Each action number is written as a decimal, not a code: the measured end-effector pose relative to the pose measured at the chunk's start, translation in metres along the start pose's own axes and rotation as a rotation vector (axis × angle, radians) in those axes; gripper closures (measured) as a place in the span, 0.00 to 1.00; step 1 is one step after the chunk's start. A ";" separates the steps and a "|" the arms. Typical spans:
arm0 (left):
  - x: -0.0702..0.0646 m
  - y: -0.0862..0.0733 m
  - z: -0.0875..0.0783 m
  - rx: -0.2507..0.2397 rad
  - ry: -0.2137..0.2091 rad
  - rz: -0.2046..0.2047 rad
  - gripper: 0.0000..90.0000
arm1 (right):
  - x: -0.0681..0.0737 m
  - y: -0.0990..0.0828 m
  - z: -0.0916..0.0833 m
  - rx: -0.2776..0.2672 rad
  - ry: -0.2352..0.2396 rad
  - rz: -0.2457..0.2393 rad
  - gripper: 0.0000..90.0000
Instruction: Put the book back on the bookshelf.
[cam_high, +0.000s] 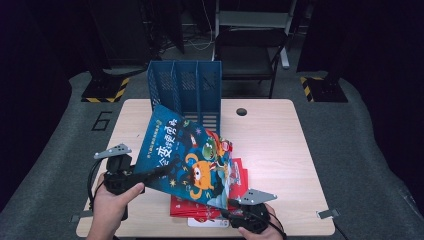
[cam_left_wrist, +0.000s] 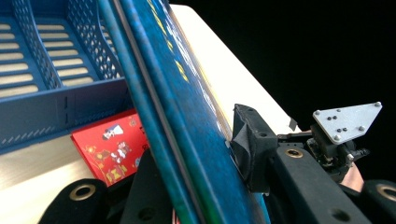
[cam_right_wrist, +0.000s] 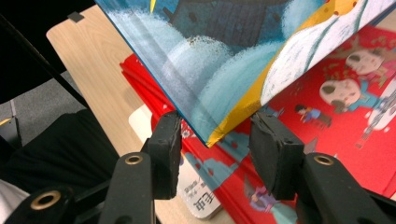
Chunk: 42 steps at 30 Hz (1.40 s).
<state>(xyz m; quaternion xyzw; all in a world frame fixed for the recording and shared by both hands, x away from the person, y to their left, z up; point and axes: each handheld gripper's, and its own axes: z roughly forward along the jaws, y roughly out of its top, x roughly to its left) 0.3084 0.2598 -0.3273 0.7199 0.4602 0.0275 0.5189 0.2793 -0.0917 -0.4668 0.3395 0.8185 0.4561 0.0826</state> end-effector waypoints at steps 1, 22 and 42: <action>0.001 0.003 -0.001 -0.007 -0.002 0.006 0.78 | -0.001 0.003 -0.002 -0.013 -0.004 0.000 0.60; 0.016 0.026 -0.029 -0.084 0.007 -0.018 0.78 | -0.006 0.054 0.002 -0.029 0.004 -0.080 0.60; 0.032 0.038 -0.060 -0.142 0.032 -0.041 0.78 | -0.001 0.096 0.016 -0.041 0.027 -0.136 0.60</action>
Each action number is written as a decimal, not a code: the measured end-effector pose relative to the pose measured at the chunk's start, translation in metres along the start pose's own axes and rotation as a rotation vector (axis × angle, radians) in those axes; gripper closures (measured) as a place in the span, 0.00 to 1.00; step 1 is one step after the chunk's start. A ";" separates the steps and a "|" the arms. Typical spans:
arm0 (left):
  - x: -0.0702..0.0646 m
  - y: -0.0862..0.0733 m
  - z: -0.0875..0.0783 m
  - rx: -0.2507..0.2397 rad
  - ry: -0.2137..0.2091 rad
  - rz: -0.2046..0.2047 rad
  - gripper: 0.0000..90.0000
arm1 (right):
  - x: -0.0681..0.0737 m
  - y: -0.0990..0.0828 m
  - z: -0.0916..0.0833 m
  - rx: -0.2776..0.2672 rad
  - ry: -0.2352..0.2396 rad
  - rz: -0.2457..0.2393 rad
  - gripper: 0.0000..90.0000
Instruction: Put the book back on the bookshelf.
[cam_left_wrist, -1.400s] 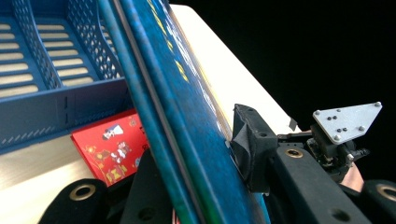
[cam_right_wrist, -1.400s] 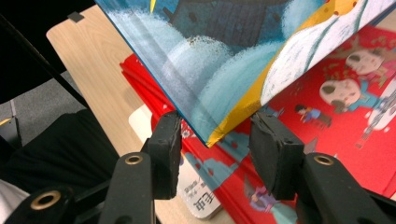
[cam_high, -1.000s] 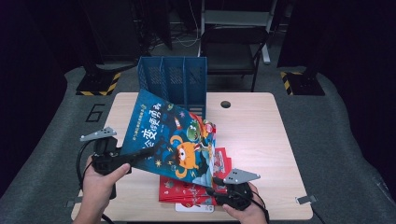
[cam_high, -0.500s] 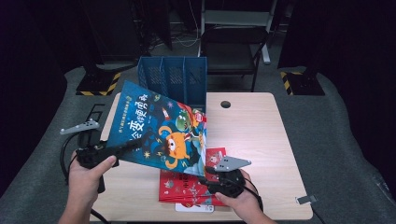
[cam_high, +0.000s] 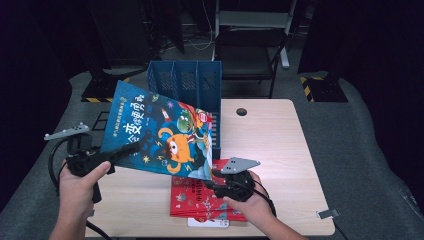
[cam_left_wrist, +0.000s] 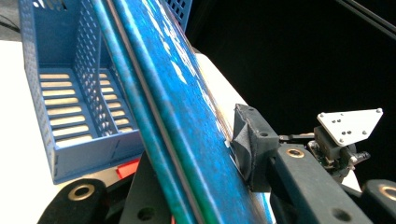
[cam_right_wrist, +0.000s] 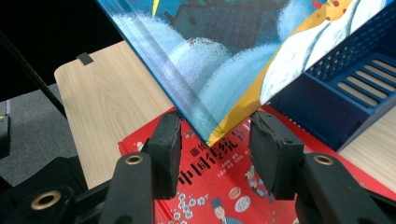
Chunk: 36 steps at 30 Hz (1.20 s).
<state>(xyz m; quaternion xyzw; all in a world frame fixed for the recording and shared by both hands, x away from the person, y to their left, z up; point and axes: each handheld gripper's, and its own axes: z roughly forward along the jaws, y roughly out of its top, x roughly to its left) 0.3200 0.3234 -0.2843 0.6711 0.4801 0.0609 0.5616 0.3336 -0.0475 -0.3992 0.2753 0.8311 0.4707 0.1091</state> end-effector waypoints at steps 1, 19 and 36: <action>0.000 0.000 0.000 0.000 0.000 0.000 0.78 | 0.000 0.000 0.000 0.000 0.000 0.000 0.60; 0.019 0.007 -0.020 -0.021 0.031 -0.022 0.77 | 0.001 0.025 0.022 0.000 0.031 -0.028 0.60; 0.030 0.016 -0.033 -0.040 0.061 -0.036 0.77 | 0.000 0.044 0.038 0.004 0.053 -0.025 0.62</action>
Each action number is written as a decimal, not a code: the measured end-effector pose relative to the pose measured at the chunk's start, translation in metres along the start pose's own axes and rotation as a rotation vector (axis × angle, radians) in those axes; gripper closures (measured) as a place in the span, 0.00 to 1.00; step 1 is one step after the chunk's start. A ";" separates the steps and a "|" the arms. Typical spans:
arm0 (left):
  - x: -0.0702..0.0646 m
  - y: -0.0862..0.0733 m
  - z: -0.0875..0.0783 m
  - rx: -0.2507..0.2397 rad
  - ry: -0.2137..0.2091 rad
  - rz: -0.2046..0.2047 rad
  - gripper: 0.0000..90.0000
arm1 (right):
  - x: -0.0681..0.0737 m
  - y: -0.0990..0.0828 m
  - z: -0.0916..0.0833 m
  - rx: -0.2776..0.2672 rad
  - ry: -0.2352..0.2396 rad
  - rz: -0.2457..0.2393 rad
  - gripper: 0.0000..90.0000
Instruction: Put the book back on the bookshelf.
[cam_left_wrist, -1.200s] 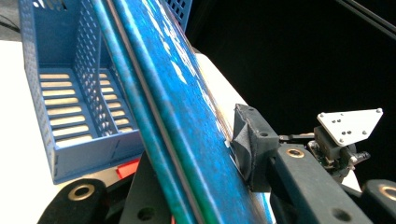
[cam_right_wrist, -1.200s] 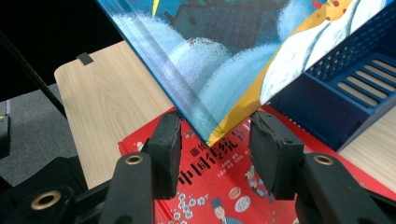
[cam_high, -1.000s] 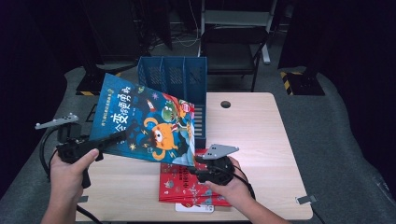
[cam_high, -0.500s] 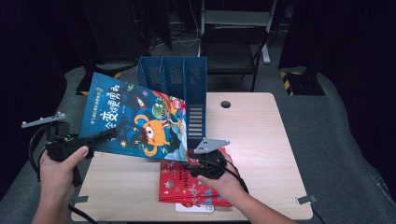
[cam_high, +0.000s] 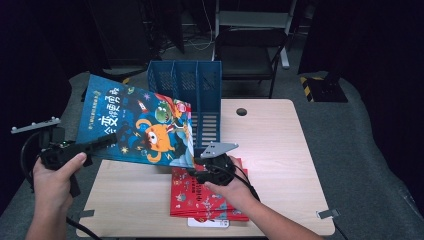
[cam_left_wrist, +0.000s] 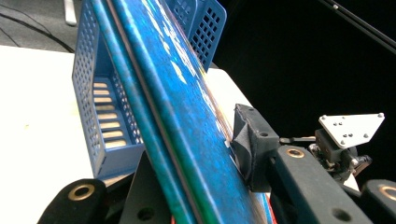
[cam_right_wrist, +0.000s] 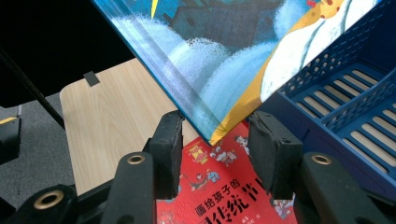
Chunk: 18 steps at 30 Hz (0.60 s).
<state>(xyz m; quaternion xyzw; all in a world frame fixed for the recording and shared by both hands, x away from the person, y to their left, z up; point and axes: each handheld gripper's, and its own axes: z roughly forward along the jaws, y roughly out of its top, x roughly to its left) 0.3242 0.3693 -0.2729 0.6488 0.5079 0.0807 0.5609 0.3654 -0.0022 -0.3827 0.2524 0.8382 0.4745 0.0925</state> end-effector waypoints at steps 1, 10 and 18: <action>0.000 0.001 0.000 -0.007 0.004 -0.002 0.78 | -0.001 0.001 0.001 -0.001 0.005 -0.009 0.62; 0.008 0.007 -0.005 -0.008 0.010 -0.013 0.78 | 0.000 0.011 0.008 -0.003 0.005 0.006 0.62; 0.016 0.009 -0.010 -0.014 0.015 -0.028 0.78 | -0.001 0.018 0.015 -0.001 0.012 -0.007 0.62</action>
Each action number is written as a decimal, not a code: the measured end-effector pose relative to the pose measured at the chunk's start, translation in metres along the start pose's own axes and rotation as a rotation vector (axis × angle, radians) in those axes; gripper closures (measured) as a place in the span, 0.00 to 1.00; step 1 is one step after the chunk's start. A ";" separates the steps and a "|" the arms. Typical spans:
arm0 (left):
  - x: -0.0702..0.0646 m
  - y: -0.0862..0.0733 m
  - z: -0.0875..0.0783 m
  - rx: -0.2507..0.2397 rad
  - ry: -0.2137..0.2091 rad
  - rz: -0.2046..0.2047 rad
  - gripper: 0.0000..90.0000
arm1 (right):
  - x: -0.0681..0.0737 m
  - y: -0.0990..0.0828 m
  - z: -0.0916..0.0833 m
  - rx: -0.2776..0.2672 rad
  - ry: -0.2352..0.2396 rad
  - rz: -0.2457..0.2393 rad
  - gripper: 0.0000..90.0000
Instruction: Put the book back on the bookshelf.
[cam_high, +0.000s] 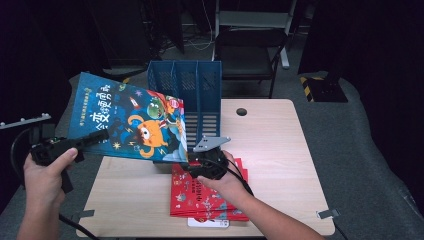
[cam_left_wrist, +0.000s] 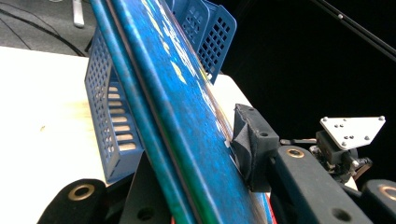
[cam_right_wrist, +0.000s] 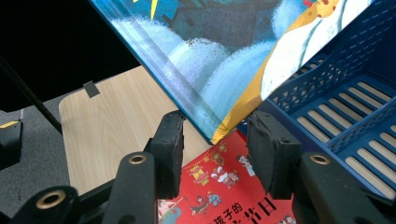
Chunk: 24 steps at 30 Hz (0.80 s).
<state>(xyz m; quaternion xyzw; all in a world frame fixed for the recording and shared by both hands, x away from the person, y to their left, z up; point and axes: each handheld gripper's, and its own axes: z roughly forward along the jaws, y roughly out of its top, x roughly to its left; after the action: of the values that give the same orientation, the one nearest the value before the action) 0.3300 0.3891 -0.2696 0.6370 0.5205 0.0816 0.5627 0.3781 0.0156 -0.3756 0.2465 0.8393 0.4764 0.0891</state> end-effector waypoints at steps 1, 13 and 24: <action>0.001 0.000 0.000 0.000 0.000 -0.003 0.78 | 0.001 0.001 0.001 -0.001 0.000 0.006 0.62; 0.014 0.000 -0.006 -0.009 0.015 -0.031 0.78 | 0.002 0.007 0.017 0.010 0.013 0.012 0.63; 0.024 0.003 -0.006 -0.006 0.022 -0.055 0.78 | 0.000 0.011 0.026 0.014 0.021 0.017 0.63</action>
<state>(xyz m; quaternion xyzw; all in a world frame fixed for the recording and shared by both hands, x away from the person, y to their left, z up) 0.3380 0.4120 -0.2769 0.6200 0.5437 0.0746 0.5607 0.3917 0.0398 -0.3798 0.2492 0.8414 0.4737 0.0743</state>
